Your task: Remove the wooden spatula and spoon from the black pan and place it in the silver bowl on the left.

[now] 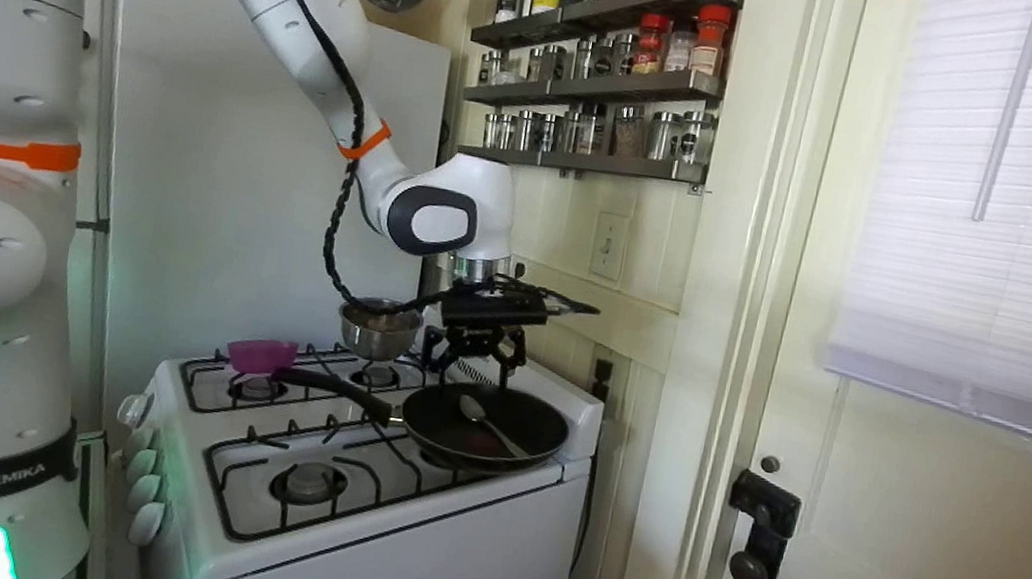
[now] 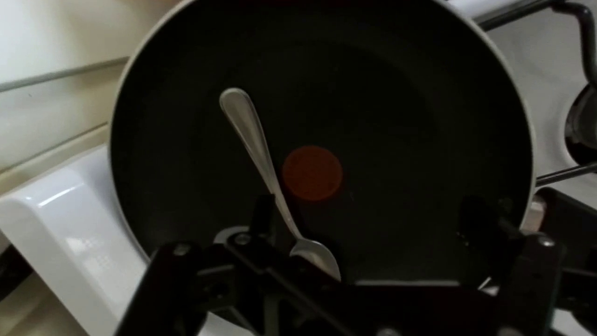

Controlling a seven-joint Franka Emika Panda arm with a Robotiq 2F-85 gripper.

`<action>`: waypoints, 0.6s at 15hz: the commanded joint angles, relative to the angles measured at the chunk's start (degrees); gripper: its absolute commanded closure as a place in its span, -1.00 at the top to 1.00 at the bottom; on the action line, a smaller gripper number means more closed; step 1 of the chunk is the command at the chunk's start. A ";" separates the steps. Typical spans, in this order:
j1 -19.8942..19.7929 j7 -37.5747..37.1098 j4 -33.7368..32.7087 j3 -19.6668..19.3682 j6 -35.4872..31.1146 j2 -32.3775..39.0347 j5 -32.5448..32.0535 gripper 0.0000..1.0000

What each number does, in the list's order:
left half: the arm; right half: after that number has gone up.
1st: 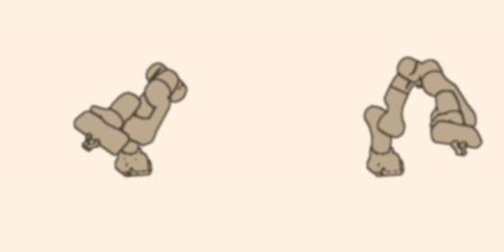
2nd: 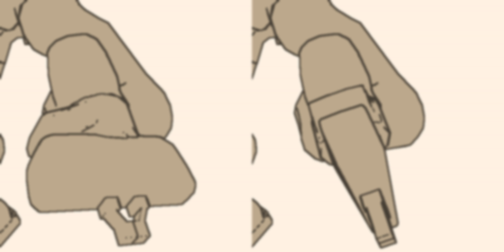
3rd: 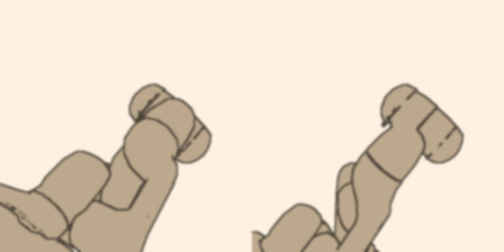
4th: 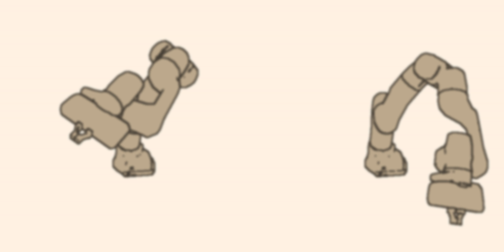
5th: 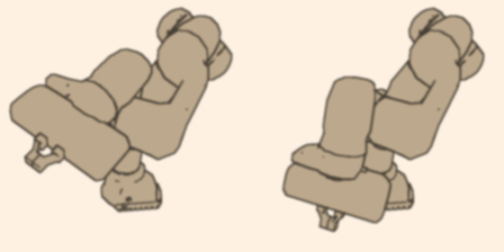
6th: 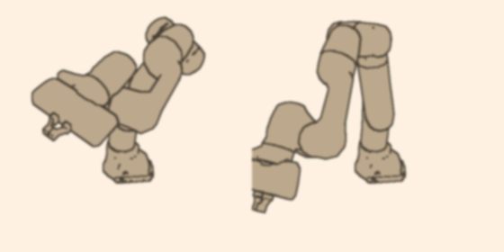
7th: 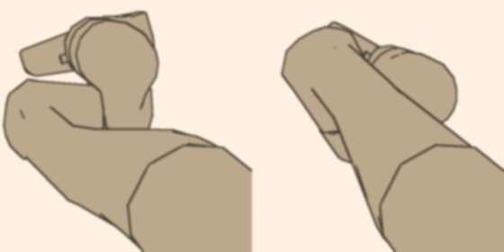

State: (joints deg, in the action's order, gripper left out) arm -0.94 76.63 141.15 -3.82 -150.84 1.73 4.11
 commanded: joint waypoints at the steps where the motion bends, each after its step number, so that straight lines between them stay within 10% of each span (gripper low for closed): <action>1: -0.99 6.38 -2.71 2.12 -2.19 6.12 3.76 1.00; 9: -3.27 5.06 -8.27 4.86 -0.87 12.15 -0.94 1.00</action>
State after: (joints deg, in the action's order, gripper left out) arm -2.73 82.28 132.88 -0.42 -151.80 13.96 3.91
